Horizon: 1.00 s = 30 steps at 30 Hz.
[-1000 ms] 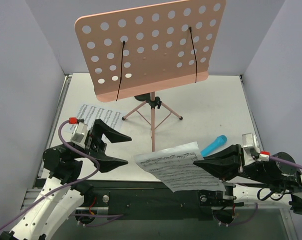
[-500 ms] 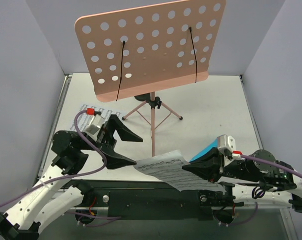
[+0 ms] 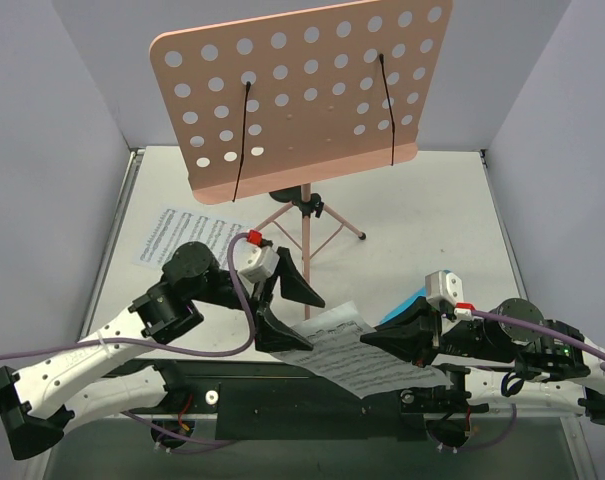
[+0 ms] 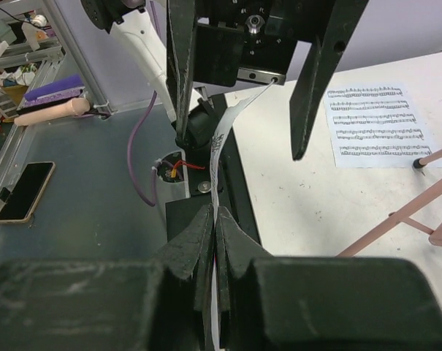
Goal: Set up the instrument practice props
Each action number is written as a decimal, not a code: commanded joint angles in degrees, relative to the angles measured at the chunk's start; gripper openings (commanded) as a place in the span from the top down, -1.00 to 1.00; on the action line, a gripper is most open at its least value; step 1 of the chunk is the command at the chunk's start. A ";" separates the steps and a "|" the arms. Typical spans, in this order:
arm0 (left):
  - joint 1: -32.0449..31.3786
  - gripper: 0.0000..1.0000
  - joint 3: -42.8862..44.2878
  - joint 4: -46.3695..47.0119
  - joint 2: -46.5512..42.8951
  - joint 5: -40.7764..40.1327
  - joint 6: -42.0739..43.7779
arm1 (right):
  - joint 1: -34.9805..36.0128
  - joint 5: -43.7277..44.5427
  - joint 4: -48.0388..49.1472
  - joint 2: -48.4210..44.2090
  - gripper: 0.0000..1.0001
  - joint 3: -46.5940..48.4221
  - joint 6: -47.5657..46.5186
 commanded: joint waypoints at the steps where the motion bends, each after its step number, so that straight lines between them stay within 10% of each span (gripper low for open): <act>1: -2.77 -0.91 5.26 -7.37 2.84 -4.12 7.10 | -0.05 -0.23 1.15 -0.41 1.00 1.04 0.51; 9: -4.80 -0.79 6.93 -11.95 4.87 -6.49 9.83 | -0.05 0.39 0.36 -0.59 1.00 0.07 0.42; 17: -4.80 0.28 8.78 -14.23 6.27 -5.70 10.36 | -0.05 1.44 -0.17 -0.50 1.00 -0.19 0.34; 20: -4.89 1.00 9.30 -15.11 6.45 -5.96 10.71 | -0.05 2.15 -0.60 -0.50 1.00 -0.45 0.42; 24: -4.97 1.00 11.32 -18.71 6.63 -5.79 13.16 | -0.05 4.60 -1.92 0.11 0.32 -0.28 0.34; 30: -4.28 1.00 13.70 -22.32 2.77 -10.88 15.54 | -0.05 8.90 -3.51 0.29 -0.01 -0.89 -1.07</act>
